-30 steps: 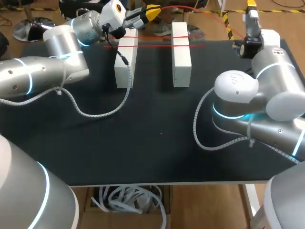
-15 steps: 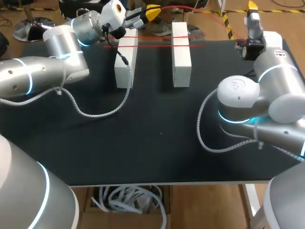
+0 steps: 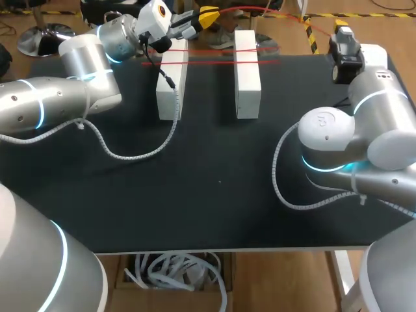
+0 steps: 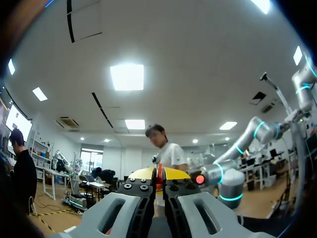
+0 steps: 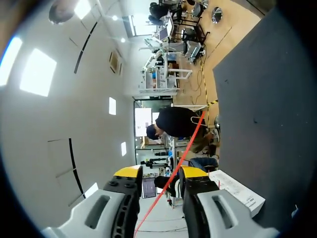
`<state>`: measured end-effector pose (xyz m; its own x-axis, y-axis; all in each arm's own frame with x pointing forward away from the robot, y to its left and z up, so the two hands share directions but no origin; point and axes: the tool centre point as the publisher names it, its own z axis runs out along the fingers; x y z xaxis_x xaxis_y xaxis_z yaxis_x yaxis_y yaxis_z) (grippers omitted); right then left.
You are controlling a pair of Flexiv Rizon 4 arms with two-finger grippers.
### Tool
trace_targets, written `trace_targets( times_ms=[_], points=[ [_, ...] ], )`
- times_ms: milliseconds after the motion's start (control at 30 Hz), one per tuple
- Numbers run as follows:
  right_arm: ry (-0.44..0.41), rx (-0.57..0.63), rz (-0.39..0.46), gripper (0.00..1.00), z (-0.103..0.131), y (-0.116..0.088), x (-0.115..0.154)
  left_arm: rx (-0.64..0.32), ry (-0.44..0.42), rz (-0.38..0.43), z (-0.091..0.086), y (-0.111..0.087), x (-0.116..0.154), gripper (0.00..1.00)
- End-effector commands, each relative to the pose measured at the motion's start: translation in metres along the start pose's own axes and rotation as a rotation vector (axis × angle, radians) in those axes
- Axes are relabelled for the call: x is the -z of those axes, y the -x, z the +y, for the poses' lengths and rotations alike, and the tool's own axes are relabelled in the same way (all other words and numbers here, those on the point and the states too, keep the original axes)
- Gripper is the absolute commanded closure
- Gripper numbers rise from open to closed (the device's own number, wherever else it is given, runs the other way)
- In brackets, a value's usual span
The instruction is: Grab the tape and strap the tape.
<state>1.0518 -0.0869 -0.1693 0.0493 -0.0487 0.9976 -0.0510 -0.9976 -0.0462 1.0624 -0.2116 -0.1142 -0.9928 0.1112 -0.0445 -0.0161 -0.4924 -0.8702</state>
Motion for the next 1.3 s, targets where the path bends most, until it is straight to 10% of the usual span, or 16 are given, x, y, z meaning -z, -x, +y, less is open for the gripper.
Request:
trace_targets(
  times_ms=[33,800,867,933,1300],
  points=[
    [0.003,0.002,-0.001,0.70,0.003,-0.001,0.000,0.001,-0.003,0.004,0.001,0.002,0.001,1.00],
    [0.021,0.028,-0.002,0.68,0.021,0.000,-0.003,0.001,-0.003,0.004,0.001,0.002,0.001,1.00],
    [0.018,0.028,-0.005,0.71,0.020,0.001,-0.004,0.001,-0.003,0.004,0.001,0.002,0.001,1.00],
    [0.011,0.037,-0.005,1.00,0.020,0.001,-0.004,0.001,-0.003,0.004,0.001,0.002,0.001,1.00],
    [-0.012,0.057,0.009,1.00,0.013,-0.002,-0.002,0.001,-0.003,0.004,0.001,0.002,0.001,1.00]
  ],
)
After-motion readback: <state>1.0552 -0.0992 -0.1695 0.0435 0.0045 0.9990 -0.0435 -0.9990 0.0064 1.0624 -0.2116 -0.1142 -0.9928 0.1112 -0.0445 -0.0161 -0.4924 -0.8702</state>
